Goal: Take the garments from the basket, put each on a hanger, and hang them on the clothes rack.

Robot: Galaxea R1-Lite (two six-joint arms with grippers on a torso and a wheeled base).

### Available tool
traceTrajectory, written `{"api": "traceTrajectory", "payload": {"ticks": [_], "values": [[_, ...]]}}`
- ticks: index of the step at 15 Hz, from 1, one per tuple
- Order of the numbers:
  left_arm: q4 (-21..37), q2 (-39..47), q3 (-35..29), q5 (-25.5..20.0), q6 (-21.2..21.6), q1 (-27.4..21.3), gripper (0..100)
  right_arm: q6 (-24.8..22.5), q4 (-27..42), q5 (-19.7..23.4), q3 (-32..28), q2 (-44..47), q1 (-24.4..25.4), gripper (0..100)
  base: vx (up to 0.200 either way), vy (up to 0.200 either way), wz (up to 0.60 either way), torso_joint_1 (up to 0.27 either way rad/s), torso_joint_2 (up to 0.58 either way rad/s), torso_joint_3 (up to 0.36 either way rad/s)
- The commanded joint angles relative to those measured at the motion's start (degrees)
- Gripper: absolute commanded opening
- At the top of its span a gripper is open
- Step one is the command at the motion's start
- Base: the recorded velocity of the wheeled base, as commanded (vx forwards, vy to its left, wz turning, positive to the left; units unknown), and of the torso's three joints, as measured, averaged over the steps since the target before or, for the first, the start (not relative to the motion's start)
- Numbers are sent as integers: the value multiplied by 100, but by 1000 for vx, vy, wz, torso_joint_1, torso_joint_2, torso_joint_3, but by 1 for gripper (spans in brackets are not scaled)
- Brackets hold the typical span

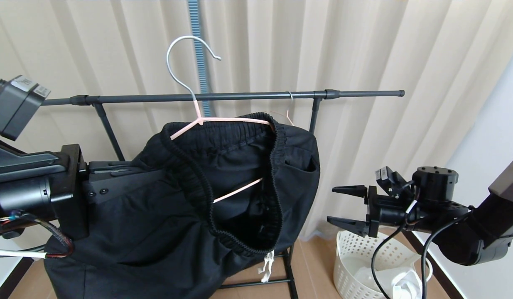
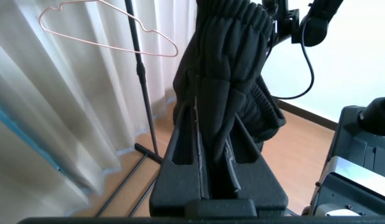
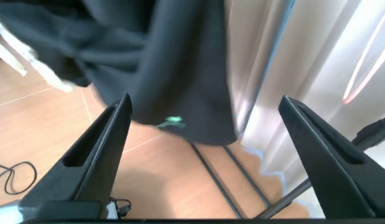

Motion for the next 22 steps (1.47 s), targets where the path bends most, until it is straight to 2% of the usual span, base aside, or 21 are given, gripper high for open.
{"api": "traceTrajectory", "payload": {"ticks": [1,5,6,9,10,11,12,14,16,18,19,21,22], "values": [[12,19,18,2,2,4,0,-6,-2,9,27,-234,88,100,0,0,0,0,0,0],[12,27,123,37,-7,198,0,38,25,-26,106,-700,264,100,0,0,0,0,0,0],[12,27,185,37,-7,347,0,117,42,-167,150,-902,352,100,0,0,0,0,0,0],[12,238,229,72,-16,822,0,759,16,-870,194,-1394,748,100,0,0,0,0,0,0],[12,256,220,81,-16,839,0,785,16,-941,194,-1412,774,100,0,0,0,0,0,0],[12,423,185,274,-16,918,0,917,25,-1521,150,-1596,976,100,0,0,0,0,0,0],[3,555,150,503,-16,918,0,1005,16,-1890,133,-1658,1143,100,0,0,0,0,0,0],[3,836,-26,793,-112,892,0,1163,33,-2382,80,-1781,1380,100,0,0,0,0,0,0],[3,1258,-334,1074,-314,830,0,1163,33,-2443,71,-1798,1416,100,0,0,0,0,0,0],[3,1803,-800,1628,-499,672,0,1172,33,-2443,27,-1781,1416,100,0,0,0,0,0,0],[3,1917,-905,1716,-569,637,0,1172,25,-2443,27,-1781,1416,100,0,0,0,0,0,0],[-102,2585,-1555,1927,-1053,505,0,1163,16,-2443,27,-1807,1416,100,0,0,0,0,0,0],[-208,2752,-1661,1927,-1141,496,0,1163,16,-2443,27,-1807,1416,100,0,0,0,0,0,0]]}}
